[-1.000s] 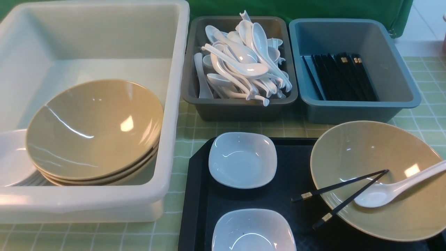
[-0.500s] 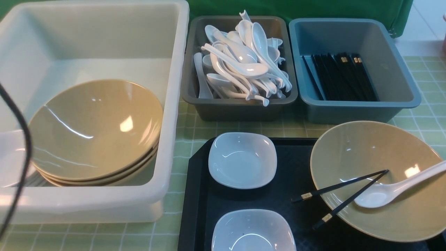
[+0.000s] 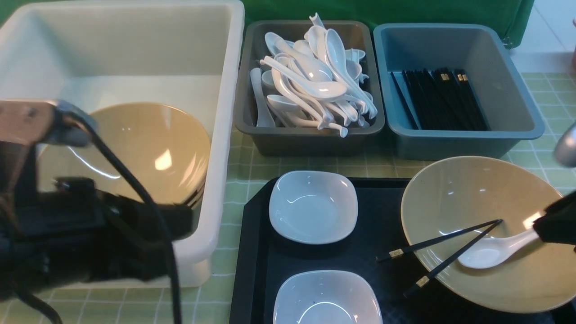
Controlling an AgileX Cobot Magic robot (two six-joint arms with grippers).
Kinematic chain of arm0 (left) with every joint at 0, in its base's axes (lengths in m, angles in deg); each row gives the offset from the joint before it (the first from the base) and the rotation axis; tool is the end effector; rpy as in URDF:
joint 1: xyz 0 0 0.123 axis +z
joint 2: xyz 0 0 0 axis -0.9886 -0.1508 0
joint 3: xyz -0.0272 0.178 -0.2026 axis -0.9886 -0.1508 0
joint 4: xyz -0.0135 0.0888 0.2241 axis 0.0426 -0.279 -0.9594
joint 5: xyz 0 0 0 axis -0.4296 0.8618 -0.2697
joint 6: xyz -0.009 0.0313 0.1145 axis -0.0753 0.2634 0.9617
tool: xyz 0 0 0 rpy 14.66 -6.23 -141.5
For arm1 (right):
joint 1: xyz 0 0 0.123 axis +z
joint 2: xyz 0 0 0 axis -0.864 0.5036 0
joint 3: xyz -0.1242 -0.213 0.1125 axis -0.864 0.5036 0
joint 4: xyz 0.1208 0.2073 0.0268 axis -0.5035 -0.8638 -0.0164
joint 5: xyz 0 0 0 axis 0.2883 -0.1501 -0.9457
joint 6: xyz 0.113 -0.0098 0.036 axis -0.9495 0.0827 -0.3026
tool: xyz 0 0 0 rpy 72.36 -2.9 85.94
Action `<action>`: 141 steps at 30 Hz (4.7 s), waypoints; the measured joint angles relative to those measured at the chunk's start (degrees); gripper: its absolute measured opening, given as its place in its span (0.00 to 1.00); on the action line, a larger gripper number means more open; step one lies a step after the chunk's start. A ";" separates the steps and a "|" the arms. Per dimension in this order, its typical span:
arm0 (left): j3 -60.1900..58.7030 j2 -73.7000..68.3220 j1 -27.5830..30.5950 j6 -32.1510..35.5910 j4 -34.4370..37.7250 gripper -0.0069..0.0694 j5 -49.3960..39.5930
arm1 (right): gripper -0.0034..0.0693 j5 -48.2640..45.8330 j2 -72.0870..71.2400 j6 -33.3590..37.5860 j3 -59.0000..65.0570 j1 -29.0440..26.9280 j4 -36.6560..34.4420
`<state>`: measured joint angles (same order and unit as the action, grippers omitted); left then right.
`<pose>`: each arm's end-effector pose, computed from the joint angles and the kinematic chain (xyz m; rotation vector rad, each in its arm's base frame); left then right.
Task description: On green table put chopsticks spoon bowls plates into blue grey white boxes.
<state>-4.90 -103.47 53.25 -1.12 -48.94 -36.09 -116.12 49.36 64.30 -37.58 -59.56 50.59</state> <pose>0.1422 -0.1096 0.2894 0.5523 2.2073 -0.6131 0.2233 0.0329 0.2619 -0.9809 2.3544 0.0870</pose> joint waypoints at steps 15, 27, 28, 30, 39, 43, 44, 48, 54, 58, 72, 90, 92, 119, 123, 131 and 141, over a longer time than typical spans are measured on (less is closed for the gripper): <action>0.18 -1.10 -1.05 9.79 5.88 0.09 -1.85 | 0.76 7.21 14.41 32.74 -0.36 7.94 0.00; 0.18 -1.10 -1.05 9.79 6.05 0.09 -1.80 | 0.80 14.67 21.88 39.49 -0.44 11.22 0.85; 0.18 -1.10 -1.05 9.79 6.00 0.09 -1.80 | 0.77 15.78 22.44 39.49 -0.64 11.65 0.79; 0.18 -1.10 -1.05 9.79 5.89 0.09 -1.80 | 0.70 15.86 23.09 39.23 -1.33 11.86 0.65; 0.18 -1.10 -1.05 9.79 5.87 0.09 -1.80 | 0.14 12.40 23.46 38.81 -4.60 11.86 0.35; 0.18 -1.10 -1.05 9.79 5.82 0.09 -1.80 | 0.13 11.09 23.95 38.08 -4.85 11.86 0.35; 0.18 -1.10 -1.05 9.79 5.82 0.09 -1.80 | 0.13 11.03 23.95 38.08 -4.90 11.86 0.35; 0.18 -1.10 -1.05 9.79 5.82 0.09 -1.69 | 0.13 10.94 24.37 36.41 -4.91 11.86 0.30; 0.18 -1.10 -1.05 9.79 5.82 0.09 -1.69 | 0.13 11.29 24.39 35.75 -4.91 11.92 0.30; 0.18 -1.10 -1.05 9.79 5.82 0.09 -1.69 | 0.16 12.02 24.39 35.12 -4.91 11.92 0.30; 0.18 -1.10 -1.05 9.79 5.82 0.09 -1.69 | 0.36 12.53 25.19 34.17 -4.91 11.92 0.14; 0.18 -1.10 -1.05 9.79 5.82 0.09 -1.69 | 0.16 12.61 27.63 30.32 -4.91 11.92 -0.03; 0.18 -1.10 -1.05 9.79 5.82 0.09 -1.69 | 0.12 12.61 27.63 29.79 -4.91 11.92 -0.03; 0.18 -1.10 -1.05 9.79 5.89 0.09 -0.48 | 0.11 -1.49 28.00 13.59 -24.14 11.60 -0.03; 0.18 -1.10 -1.05 10.06 6.11 0.09 0.16 | 0.11 -2.57 30.80 5.46 -30.70 9.34 -2.21; 0.18 -1.10 -1.05 12.53 7.99 0.09 0.54 | 0.11 -1.66 44.13 -2.74 -47.63 -0.44 -22.64; 0.18 -1.10 -1.05 12.57 9.72 0.09 0.79 | 0.11 11.30 58.92 -3.39 -55.75 -5.00 -40.49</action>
<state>-4.72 -104.57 52.20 11.45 -39.22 -35.31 -104.82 108.29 60.91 -93.33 -64.56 10.10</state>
